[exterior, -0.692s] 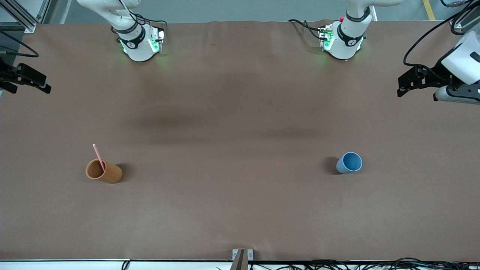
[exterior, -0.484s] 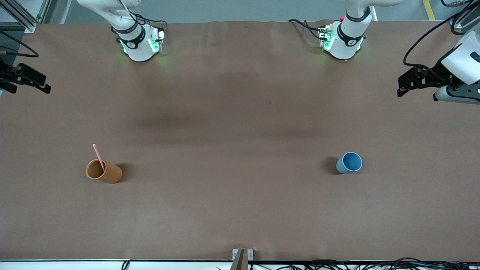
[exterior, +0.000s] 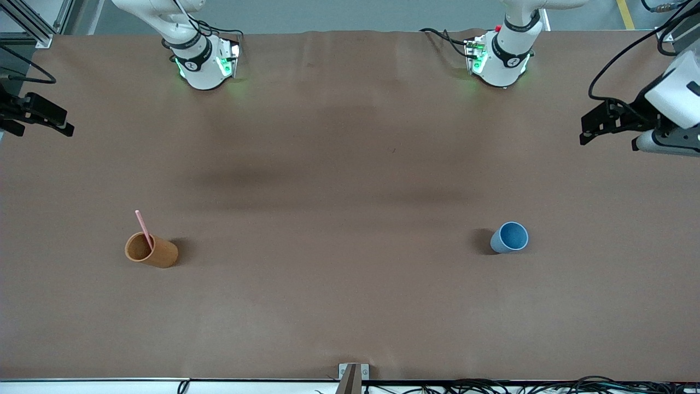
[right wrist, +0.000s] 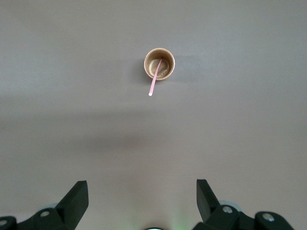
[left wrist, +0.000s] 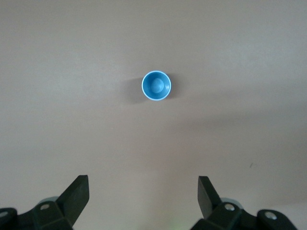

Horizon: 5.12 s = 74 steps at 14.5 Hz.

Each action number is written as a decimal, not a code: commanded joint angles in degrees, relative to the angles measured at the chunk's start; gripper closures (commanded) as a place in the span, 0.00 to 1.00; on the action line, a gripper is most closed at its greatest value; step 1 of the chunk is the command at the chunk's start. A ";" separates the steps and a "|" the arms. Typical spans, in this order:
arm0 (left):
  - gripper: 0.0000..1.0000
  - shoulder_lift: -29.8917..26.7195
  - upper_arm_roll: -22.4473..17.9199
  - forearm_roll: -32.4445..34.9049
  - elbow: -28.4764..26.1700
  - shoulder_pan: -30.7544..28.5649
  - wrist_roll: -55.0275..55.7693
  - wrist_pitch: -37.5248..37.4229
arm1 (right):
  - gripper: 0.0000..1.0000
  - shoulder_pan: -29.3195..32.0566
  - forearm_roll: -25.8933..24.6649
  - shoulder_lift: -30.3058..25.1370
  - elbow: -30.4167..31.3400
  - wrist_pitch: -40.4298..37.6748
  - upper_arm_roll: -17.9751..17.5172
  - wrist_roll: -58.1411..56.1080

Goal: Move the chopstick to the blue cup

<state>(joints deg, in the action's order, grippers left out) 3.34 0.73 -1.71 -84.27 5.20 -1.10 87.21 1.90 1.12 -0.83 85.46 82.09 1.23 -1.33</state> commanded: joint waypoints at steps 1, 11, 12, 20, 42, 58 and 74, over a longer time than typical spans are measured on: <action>0.00 7.00 -1.17 -1.63 0.07 -0.63 -1.09 4.87 | 0.00 1.26 0.90 -0.75 1.11 0.35 -0.53 -0.69; 0.00 21.17 -1.17 -1.81 -19.27 -0.19 0.14 39.07 | 0.02 1.79 0.90 -0.05 23.67 30.99 -0.53 -1.04; 0.00 22.57 -1.17 -1.81 -19.36 -0.19 0.14 40.04 | 0.03 1.53 0.81 0.04 26.49 34.33 -0.53 -1.13; 0.89 26.28 -0.73 -1.81 -19.53 0.16 3.56 43.92 | 0.25 0.47 0.55 3.90 38.64 52.90 -0.61 -1.13; 0.99 35.14 27.49 18.29 -6.10 9.47 68.93 39.52 | 0.94 0.91 0.20 5.58 20.58 30.03 -0.61 -0.34; 0.06 38.77 30.30 22.98 -5.21 8.95 72.38 39.88 | 0.93 2.84 0.64 1.18 0.94 -5.72 -0.53 -1.04; 0.00 3.36 3.32 2.06 -5.82 3.95 10.36 11.86 | 0.94 -28.15 2.31 13.20 -8.00 9.66 -1.05 44.89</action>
<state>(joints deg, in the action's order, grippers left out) 11.12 5.81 1.60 -88.50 9.60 15.54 101.90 -21.86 2.61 6.95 83.39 91.15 -0.59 35.89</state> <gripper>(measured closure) 0.000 0.907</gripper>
